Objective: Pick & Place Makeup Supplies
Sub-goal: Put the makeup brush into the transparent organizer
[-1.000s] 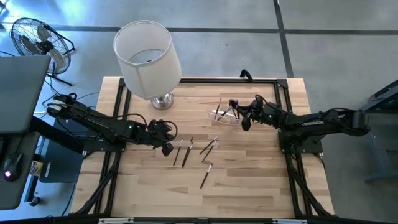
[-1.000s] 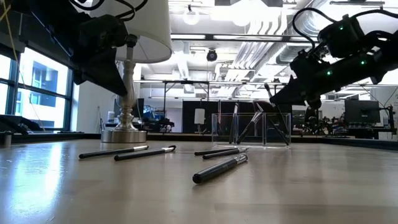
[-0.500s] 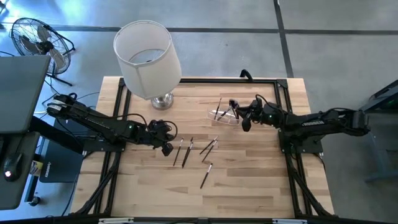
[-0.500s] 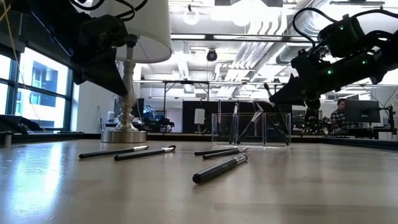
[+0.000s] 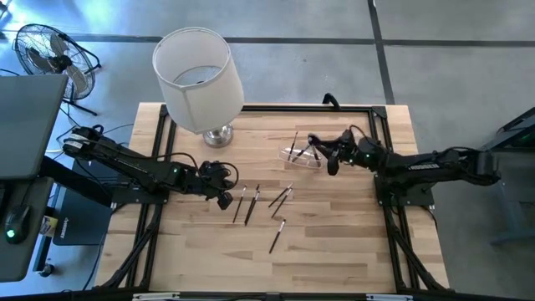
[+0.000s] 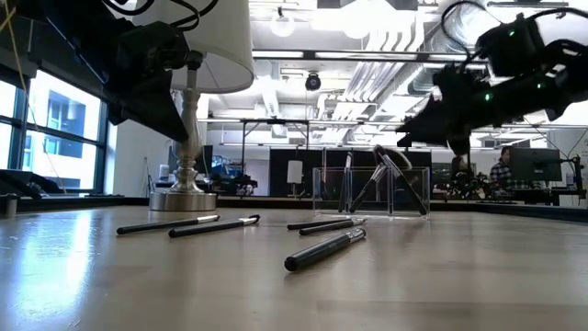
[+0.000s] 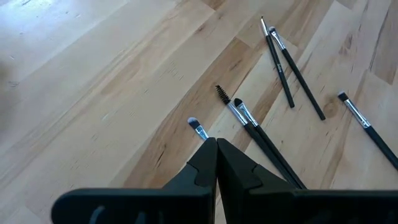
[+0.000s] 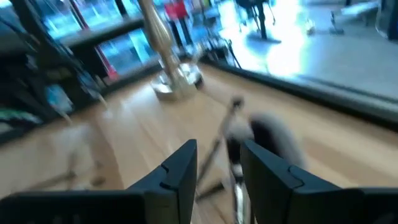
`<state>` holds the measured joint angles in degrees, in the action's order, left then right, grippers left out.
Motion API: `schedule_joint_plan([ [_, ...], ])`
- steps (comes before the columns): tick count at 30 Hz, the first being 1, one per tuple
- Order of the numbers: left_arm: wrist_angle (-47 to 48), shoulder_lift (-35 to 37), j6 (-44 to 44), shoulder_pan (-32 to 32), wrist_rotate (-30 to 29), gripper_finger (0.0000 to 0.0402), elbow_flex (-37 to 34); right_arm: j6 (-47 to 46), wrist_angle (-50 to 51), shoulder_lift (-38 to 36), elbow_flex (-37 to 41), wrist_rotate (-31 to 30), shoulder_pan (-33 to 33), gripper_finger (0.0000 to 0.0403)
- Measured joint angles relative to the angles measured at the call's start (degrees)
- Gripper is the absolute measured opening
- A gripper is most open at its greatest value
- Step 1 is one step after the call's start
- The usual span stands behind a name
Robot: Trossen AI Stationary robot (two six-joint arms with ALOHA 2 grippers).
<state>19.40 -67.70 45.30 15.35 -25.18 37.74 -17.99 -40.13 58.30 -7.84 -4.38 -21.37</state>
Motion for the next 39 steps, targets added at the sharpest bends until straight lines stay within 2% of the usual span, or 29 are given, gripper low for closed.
schedule_joint_plan([
  [3, -0.02, 0.0, 0.0, 0.0, 0.03, 0.0003, 0.0, -1.67, -0.5, -3.51, -0.24, 1.01, 0.0, 0.0115],
  [7, -1.05, 0.0, 0.7, 0.0, 0.71, 0.0003, 0.0, -4.18, 4.34, -7.94, -3.88, 3.49, 0.96, 0.01],
  [10, -4.41, -0.02, 2.83, 0.02, 3.19, 0.0003, 0.0, -3.68, 11.19, -9.72, -9.1, 3.77, 3.96, 0.0073],
  [13, -6.91, -0.02, 2.8, 0.02, 3.78, 0.0003, 0.0, -2.65, 20.81, -9.66, -16.26, 1.24, 8.34, 0.0031],
  [15, -8.02, -0.02, 2.82, 0.02, 3.79, 0.0003, 0.0, -2.4, 28.14, -8.41, -21.39, -1.64, 11.54, 0.0009],
  [20, -9.64, -0.02, 4.29, 0.04, 5.82, 0.0003, 0.36, -2.25, 41.37, -2.46, -31.63, -11.4, 19.53, 0.0013],
  [22, -9.46, -0.02, 2.77, 0.04, 7.87, 0.0003, 0.68, -3.01, 43.23, 0.7, -33.96, -14.3, 22.19, 0.0005],
  [27, -9.53, -0.16, 0.54, 0.04, 10.75, 0.0006, 0.72, -6.52, 43.38, 7.79, -35.96, -15.67, 26.7, 0.0006],
  [30, -10.29, -1.18, -0.02, 0.04, 11.77, 0.0026, 0.76, -10.96, 43.92, 11.09, -35.66, -15.58, 28.63, 0.0002],
  [34, -12.03, -2.77, -0.04, 0.04, 14.17, 0.0079, 0.9, -16.34, 45.8, 14.12, -35.04, -14.72, 30.87, 0.0004],
  [39, -13.93, -6.12, -0.02, 0.04, 13.27, 0.014, 0.85, -18.24, 49.6, 15.72, -35.04, -14.54, 33.36, 0.0002],
])
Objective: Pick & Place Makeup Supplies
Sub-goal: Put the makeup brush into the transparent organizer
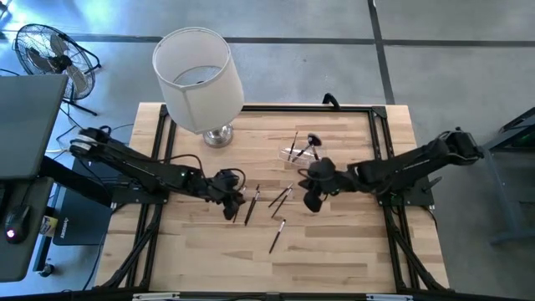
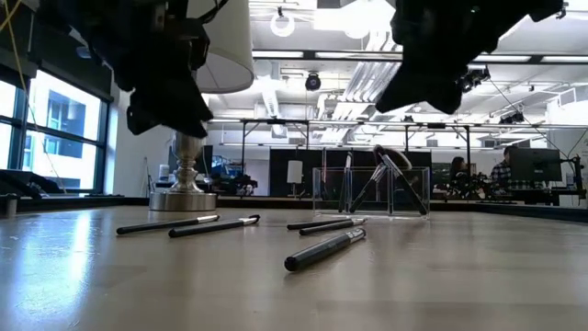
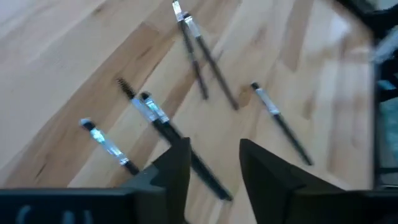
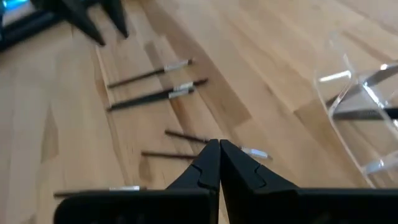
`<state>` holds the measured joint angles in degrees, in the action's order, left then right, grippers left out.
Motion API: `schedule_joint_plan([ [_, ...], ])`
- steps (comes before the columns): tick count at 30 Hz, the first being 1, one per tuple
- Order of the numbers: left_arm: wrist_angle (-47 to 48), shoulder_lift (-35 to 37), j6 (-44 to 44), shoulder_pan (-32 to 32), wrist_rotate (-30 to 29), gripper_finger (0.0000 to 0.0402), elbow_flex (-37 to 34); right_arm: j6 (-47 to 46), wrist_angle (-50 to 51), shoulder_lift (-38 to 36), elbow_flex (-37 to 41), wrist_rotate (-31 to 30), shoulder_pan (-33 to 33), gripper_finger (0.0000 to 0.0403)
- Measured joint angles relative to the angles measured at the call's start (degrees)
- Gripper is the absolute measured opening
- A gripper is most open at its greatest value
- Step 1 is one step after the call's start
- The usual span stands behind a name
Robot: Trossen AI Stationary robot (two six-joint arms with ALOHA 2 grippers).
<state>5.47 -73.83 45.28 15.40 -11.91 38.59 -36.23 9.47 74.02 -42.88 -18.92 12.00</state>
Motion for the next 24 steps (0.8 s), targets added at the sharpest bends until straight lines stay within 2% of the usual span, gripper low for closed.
schedule_joint_plan([
  [2, -0.32, -0.98, 0.0, 0.0, -0.26, 0.0151, -0.02, -0.13, 1.95, -0.01, -0.01, -0.02, 0.8, 0.0002],
  [6, -2.04, -2.85, 0.03, 0.03, 3.46, 0.0149, 0.32, -2.58, 7.3, -0.24, -0.01, 0.13, 2.0, 0.0002],
  [13, -2.11, -7.13, -0.37, 0.0, -1.31, 0.0121, 6.55, -7.97, 17.64, -0.24, -0.01, 1.49, 3.87, 0.0002],
  [18, 3.09, -12.19, -3.29, -0.02, -5.22, 0.0105, 12.79, -8.79, 18.2, -0.24, -0.01, 1.42, 3.93, 0.0008],
  [24, 8.93, -17.82, -3.45, -0.04, -4.09, 0.0097, 18.6, -8.2, 15.94, -0.24, 0.01, -1.9, 3.77, 0.0003],
])
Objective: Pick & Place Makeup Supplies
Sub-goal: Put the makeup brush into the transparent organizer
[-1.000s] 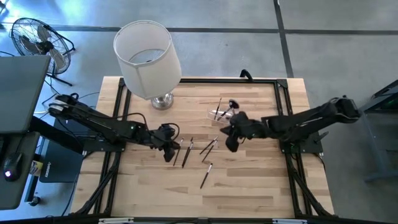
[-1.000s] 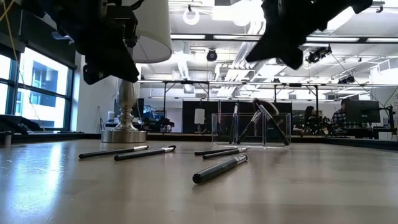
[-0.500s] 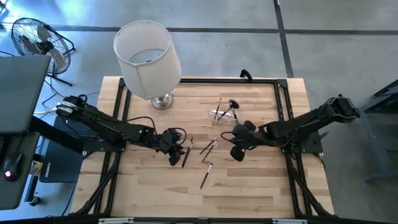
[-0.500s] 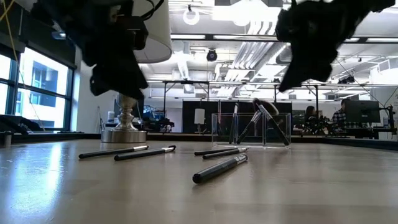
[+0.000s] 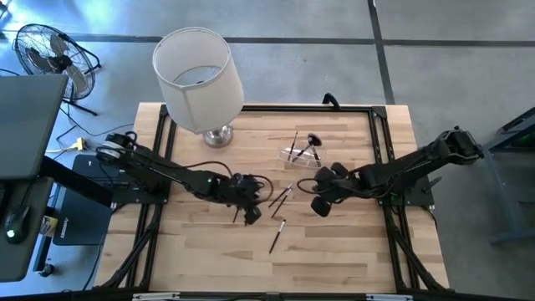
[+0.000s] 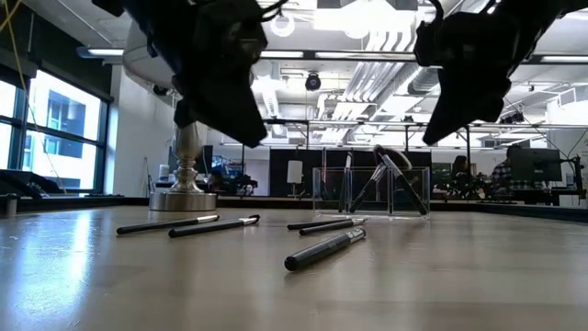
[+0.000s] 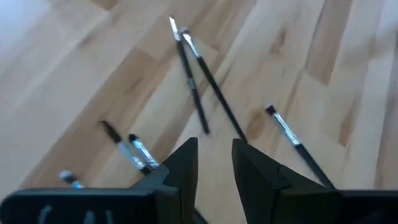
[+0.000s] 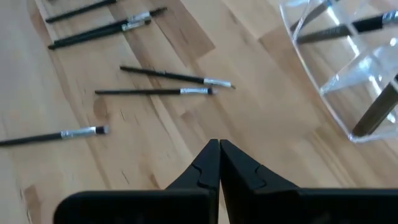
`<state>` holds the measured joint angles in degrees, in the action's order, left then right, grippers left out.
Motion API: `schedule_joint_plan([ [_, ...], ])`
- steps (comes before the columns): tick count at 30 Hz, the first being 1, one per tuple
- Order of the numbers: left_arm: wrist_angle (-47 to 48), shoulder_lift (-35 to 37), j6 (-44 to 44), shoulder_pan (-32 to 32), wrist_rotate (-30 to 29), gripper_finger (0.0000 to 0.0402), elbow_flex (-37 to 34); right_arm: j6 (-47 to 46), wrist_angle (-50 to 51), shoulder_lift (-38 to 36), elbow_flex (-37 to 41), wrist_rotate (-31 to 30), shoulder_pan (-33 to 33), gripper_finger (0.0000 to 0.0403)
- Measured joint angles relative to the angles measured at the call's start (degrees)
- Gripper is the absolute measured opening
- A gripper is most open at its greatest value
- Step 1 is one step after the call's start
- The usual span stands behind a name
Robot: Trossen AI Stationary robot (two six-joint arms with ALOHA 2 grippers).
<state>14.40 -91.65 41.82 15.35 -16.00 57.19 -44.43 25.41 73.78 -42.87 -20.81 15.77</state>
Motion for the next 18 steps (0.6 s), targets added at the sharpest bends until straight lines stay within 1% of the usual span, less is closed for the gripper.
schedule_joint_plan([
  [5, 0.06, -1.27, 0.01, 0.02, 2.04, 0.0096, 1.32, 1.23, -1.3, -0.02, -0.02, -0.51, -0.02, 0.0002],
  [15, 0.76, -1.59, 0.44, 0.04, 3.14, 0.0096, 1.25, 0.94, -3.49, -0.02, -0.02, -1.78, -0.02, 0.0005],
  [18, 0.79, -1.59, 0.44, 0.04, 3.27, 0.0096, 1.25, 1.79, -4.15, 0.09, -0.02, -0.76, -0.05, 0.0002],
])
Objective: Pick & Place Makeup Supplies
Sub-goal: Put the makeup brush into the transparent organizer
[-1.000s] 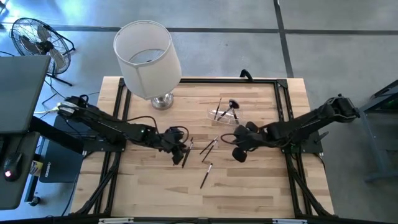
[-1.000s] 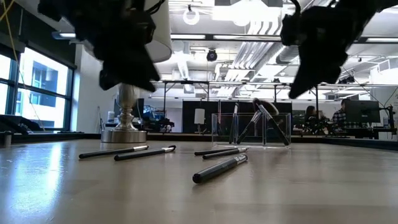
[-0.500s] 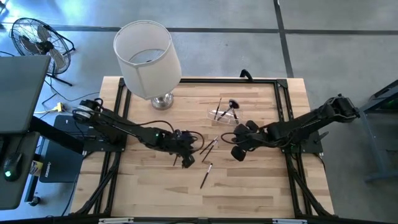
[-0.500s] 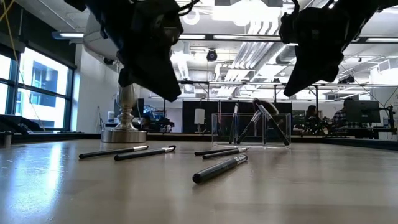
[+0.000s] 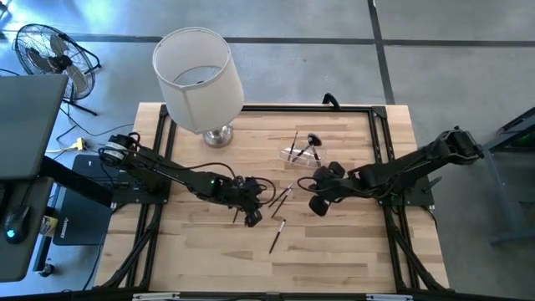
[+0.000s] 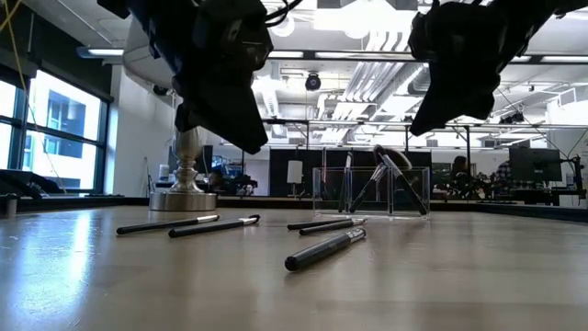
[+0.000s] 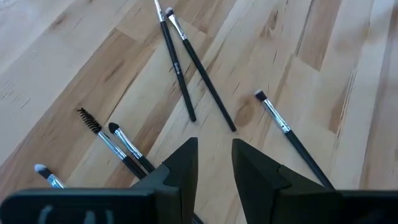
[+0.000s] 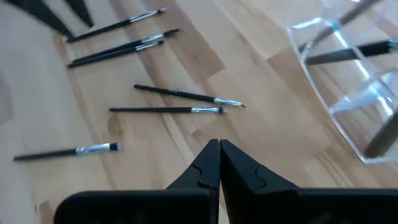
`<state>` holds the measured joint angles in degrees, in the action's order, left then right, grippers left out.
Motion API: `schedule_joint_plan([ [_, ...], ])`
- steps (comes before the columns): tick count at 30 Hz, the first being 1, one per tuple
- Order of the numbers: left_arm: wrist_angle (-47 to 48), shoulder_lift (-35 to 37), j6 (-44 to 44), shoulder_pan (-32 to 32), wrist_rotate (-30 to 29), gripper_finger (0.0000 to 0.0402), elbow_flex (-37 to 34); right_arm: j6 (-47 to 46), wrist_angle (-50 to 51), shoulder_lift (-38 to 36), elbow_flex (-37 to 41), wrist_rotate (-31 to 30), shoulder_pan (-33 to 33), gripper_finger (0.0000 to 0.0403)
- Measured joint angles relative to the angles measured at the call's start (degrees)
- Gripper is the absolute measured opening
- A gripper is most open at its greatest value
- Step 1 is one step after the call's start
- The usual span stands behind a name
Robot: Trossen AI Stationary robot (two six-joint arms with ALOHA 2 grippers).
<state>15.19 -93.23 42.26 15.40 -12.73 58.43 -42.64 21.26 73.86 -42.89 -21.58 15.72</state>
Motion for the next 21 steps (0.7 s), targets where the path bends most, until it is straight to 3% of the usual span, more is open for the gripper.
schedule_joint_plan([
  [7, -0.01, 0.0, 0.0, 0.0, 0.35, 0.0096, 0.0, 5.95, -1.86, 3.6, -1.95, 6.31, -2.5, 0.0001],
  [15, -0.03, 0.02, 1.71, 0.0, 0.46, 0.0096, -0.06, 9.83, 1.8, 15.66, -9.86, 14.55, -10.38, 0.0],
  [21, -0.03, 0.04, 1.75, 0.0, 1.92, 0.0096, -0.07, 12.23, 5.96, 23.33, -15.76, 14.62, -13.42, 0.0],
])
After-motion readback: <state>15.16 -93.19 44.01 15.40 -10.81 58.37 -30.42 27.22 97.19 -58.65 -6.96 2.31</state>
